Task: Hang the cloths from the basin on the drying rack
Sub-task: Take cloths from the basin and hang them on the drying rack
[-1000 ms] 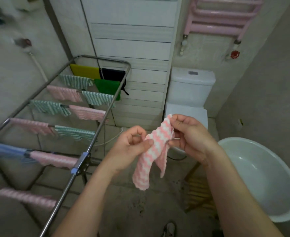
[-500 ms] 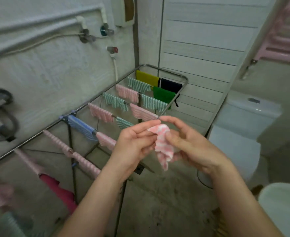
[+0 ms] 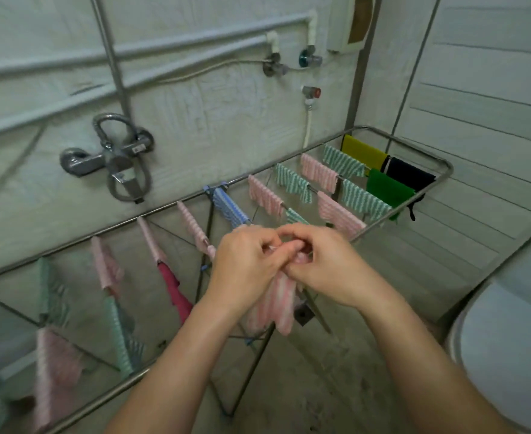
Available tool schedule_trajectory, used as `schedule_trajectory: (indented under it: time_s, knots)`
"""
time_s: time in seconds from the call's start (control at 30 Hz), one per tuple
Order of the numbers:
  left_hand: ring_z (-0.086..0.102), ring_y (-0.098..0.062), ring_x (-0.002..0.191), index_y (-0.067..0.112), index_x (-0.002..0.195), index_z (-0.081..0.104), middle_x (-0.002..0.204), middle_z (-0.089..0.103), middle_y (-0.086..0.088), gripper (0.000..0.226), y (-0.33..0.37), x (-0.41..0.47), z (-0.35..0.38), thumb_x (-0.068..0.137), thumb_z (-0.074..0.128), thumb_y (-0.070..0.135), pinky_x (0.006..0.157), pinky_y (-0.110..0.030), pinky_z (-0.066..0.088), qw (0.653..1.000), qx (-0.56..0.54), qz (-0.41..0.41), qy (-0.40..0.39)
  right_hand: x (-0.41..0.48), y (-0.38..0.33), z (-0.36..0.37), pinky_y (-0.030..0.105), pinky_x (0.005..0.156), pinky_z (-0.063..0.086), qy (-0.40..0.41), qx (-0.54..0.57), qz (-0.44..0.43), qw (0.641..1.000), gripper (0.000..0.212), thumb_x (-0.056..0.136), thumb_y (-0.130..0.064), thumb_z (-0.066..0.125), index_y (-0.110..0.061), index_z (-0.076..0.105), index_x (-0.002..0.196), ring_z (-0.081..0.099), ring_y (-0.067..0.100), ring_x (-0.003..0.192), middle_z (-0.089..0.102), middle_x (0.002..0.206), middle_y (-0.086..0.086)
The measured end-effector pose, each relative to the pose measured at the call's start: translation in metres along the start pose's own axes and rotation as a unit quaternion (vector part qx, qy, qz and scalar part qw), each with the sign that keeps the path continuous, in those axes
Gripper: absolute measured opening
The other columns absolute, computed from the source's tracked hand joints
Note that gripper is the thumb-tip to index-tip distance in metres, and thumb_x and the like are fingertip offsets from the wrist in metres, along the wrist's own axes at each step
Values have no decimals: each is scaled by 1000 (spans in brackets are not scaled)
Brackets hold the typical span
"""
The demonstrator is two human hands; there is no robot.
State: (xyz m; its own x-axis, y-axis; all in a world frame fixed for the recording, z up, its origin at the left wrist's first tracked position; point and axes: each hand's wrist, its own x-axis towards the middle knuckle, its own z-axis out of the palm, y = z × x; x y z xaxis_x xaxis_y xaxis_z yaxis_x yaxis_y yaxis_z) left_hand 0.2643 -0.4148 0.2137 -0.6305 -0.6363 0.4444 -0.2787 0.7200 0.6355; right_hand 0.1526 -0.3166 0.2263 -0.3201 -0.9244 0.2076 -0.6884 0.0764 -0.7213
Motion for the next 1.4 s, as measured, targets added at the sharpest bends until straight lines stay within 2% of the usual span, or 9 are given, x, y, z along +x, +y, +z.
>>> schedule_trajectory:
  time_s: [0.13,0.23,0.4,0.63,0.73,0.9,1.07,1.13,1.4]
  knots:
    - [55,-5,80,17,55,58,78,60,11,36,-28,-5,-42,65,79,45,75,-17,41,998,-57,-8,-25,25,-16,20,19,65,45,-56,-21,-44,997,25,77,-10,66,-23,75,95,58,-2,71,71,79,-9]
    - [48,-14,56,15,61,57,60,57,4,34,-54,-13,-78,66,84,35,56,-31,38,980,-93,-112,-138,46,-34,41,23,70,50,-111,36,-57,992,15,83,-11,69,-21,77,90,62,-3,73,75,81,-6]
    - [41,-17,64,19,84,58,68,48,-5,29,-93,-35,-133,68,81,23,59,-31,32,943,-177,-186,-214,75,-60,77,32,63,55,-172,170,-6,970,14,89,-2,63,-10,74,91,62,14,61,71,75,11]
    - [56,-9,61,11,78,69,67,63,3,15,-158,-65,-233,72,78,20,57,-23,43,943,-167,-263,-120,119,-121,156,27,67,41,-144,-51,-112,982,34,95,-30,55,-26,57,62,53,7,54,54,52,-8]
    - [61,-6,61,15,73,66,67,66,5,22,-199,-83,-271,64,85,21,56,-16,48,924,-267,-274,-11,139,-146,202,45,61,58,-169,125,-45,977,34,96,-24,56,-14,54,64,56,16,52,48,54,-7]
    - [61,-9,58,16,81,58,68,66,4,18,-264,-107,-327,70,72,12,51,-19,50,880,-348,-290,142,173,-195,277,33,74,59,-290,359,84,883,11,94,-6,55,-3,60,85,52,13,65,50,71,6]
    - [57,-22,73,31,87,55,79,62,-4,24,-309,-124,-363,71,71,22,63,-34,48,879,-309,-287,223,199,-209,338,34,84,41,-280,25,-72,957,7,75,-9,69,-12,70,81,56,4,66,65,69,-4]
    - [53,-15,79,31,76,58,80,58,4,24,-326,-131,-370,81,65,9,70,-33,43,888,-261,-284,249,203,-217,360,35,76,45,-274,47,-50,959,3,72,-14,70,-16,68,72,53,1,57,64,63,-7]
    - [69,-5,88,26,71,78,88,75,8,44,-365,-152,-392,84,53,-8,75,-21,56,837,-307,-354,283,213,-228,410,28,47,58,-310,539,268,735,25,88,8,46,-7,67,91,66,18,58,68,75,10]
